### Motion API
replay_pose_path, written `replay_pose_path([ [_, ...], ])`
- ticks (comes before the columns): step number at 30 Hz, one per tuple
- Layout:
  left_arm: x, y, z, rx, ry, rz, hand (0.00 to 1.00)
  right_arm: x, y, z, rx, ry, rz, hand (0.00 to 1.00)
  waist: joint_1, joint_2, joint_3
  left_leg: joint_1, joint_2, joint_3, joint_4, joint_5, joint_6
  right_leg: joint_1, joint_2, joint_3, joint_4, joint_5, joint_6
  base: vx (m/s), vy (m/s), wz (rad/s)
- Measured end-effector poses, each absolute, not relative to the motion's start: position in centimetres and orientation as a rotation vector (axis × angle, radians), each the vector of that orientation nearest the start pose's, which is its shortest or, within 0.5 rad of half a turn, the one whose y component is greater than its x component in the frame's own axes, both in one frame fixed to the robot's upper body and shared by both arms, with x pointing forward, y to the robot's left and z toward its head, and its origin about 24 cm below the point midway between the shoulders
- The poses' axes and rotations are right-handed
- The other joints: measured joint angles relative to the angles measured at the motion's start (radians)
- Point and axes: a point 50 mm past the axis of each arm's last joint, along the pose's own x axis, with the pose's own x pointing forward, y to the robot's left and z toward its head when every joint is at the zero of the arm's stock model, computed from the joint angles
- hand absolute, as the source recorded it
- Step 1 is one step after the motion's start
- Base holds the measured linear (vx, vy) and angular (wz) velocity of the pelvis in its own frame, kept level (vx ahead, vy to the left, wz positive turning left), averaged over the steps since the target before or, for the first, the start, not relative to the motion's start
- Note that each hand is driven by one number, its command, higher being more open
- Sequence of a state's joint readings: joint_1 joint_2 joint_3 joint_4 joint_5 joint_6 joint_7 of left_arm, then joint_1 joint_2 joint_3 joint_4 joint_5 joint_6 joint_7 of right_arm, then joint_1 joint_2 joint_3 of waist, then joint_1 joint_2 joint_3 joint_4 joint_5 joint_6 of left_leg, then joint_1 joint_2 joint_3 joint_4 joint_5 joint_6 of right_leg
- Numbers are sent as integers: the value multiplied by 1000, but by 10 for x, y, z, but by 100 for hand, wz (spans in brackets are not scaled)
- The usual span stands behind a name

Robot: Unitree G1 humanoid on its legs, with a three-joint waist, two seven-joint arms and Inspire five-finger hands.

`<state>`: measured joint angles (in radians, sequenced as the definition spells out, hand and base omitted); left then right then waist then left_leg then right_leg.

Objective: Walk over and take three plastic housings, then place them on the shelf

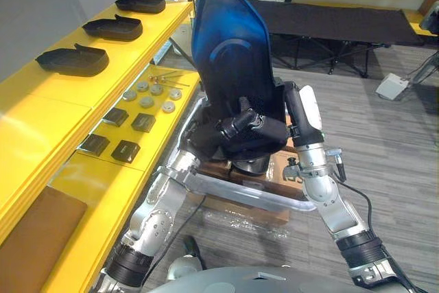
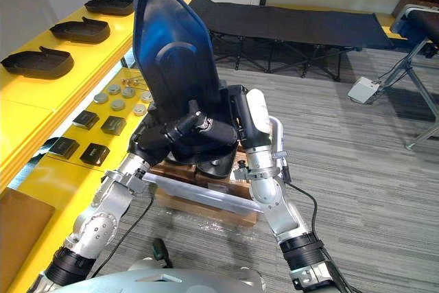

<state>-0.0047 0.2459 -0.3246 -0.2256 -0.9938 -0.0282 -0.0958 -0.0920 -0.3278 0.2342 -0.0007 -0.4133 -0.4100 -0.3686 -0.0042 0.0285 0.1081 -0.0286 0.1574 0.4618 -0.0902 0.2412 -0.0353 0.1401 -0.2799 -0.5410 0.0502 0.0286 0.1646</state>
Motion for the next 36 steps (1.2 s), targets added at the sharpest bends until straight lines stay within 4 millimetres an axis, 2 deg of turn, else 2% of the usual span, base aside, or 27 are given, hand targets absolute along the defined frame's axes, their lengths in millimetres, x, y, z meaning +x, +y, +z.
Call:
replay_pose_path([
  [6,237,107,88,-864,-70,-467,0,250,-138,90,-544,-567,31,0,0,-6,-4,1,1,2,0,0,0,-1,0,2,0,0,0,0,0,0],
  [8,237,107,87,-865,-66,-465,0,248,-139,87,-545,-550,31,0,0,-7,-4,1,1,3,0,0,0,-2,0,3,-1,0,0,0,0,0],
  [12,239,110,72,-877,-24,-391,0,244,-132,79,-521,-526,29,0,0,-13,-21,2,2,11,0,-1,-1,-8,1,12,-2,1,-1,7,-6,-5],
  [22,238,107,71,-837,-34,-389,0,244,-130,75,-507,-504,18,0,1,-24,-40,2,4,16,0,-2,-2,-13,2,22,-1,1,-1,0,-2,-1],
  [23,238,107,71,-837,-34,-389,0,244,-130,74,-507,-503,18,100,1,-24,-40,2,4,17,0,-2,-2,-14,2,23,-1,1,-2,-11,-4,-5],
  [31,238,105,72,-807,-52,-375,0,242,-128,72,-432,-473,22,100,1,-24,-43,3,4,20,0,-2,-3,-16,2,27,-1,3,-4,-2,-1,-1],
  [35,236,103,76,-704,-109,-343,0,239,-128,65,-305,-404,23,100,5,-22,-45,3,4,20,0,-2,-2,-16,2,27,-1,3,-4,0,0,0],
  [36,236,101,78,-660,-126,-335,0,237,-122,63,-276,-385,80,100,2,-21,-47,3,4,19,0,-2,-2,-16,2,27,-1,3,-4,0,0,0],
])
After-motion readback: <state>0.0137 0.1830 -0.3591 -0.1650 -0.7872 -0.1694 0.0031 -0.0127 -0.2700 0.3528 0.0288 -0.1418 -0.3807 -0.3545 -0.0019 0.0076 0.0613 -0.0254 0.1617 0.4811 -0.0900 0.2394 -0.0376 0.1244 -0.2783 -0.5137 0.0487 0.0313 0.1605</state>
